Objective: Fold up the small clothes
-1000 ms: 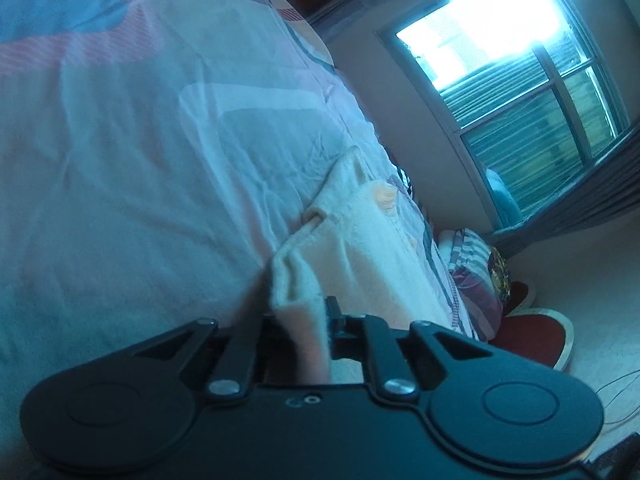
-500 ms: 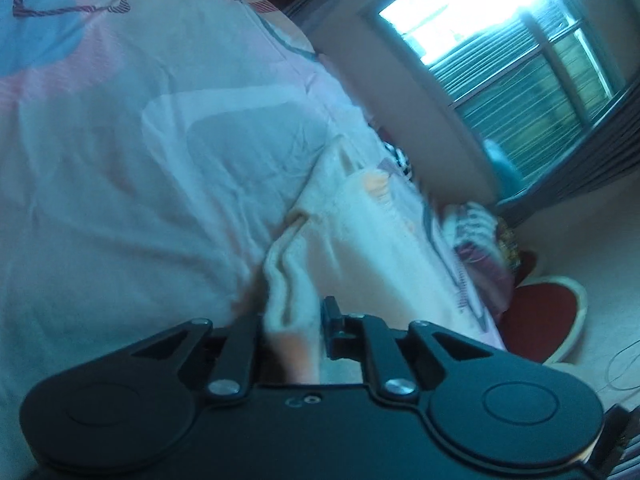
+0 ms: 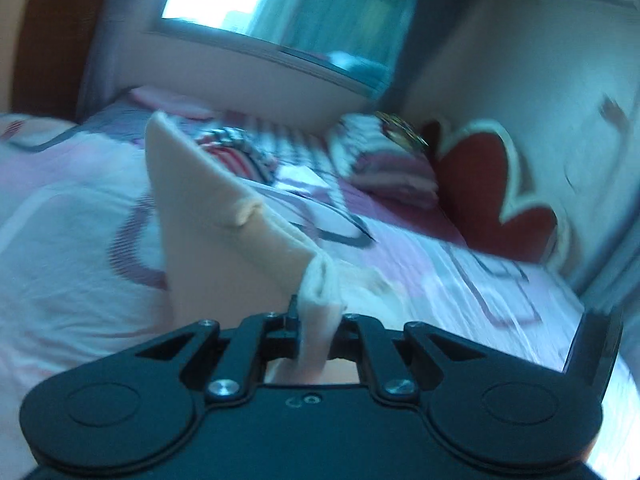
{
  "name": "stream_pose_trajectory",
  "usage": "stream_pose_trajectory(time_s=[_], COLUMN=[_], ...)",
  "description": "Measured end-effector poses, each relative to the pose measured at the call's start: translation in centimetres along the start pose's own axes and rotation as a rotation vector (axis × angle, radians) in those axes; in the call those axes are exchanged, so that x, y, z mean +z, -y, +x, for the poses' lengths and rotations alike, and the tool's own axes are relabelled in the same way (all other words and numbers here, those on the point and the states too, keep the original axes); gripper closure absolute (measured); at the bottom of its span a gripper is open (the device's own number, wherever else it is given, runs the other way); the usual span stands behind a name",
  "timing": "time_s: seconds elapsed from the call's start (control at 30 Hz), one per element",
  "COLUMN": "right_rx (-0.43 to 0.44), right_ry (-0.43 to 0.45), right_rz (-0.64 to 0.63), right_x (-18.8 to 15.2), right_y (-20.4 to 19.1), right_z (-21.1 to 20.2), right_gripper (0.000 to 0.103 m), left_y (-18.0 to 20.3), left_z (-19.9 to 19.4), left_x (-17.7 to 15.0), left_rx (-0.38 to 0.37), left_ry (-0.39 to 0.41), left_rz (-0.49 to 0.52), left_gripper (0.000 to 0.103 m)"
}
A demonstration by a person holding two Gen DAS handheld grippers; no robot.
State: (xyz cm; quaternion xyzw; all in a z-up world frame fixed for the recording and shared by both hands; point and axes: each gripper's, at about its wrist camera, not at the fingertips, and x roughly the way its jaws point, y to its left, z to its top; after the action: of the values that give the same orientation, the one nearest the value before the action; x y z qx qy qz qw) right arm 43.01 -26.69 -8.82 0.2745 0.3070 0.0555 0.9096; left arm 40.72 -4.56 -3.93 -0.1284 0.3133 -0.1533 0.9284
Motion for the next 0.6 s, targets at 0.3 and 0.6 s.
stream_pose_trajectory(time_s=[0.3, 0.6], right_rx=[0.025, 0.156], right_ry=[0.035, -0.042], right_rz=[0.2, 0.125], right_x=[2.8, 2.3], right_y=[7.5, 4.6], right_z=[-5.2, -2.4], right_gripper=[0.069, 0.061], left_y=[8.1, -1.6], left_z=[6.4, 4.2], left_x=[-5.2, -0.1], left_rx=[-0.194, 0.039], left_ry=[-0.308, -0.103], left_rz=[0.143, 0.032], left_gripper=[0.063, 0.047])
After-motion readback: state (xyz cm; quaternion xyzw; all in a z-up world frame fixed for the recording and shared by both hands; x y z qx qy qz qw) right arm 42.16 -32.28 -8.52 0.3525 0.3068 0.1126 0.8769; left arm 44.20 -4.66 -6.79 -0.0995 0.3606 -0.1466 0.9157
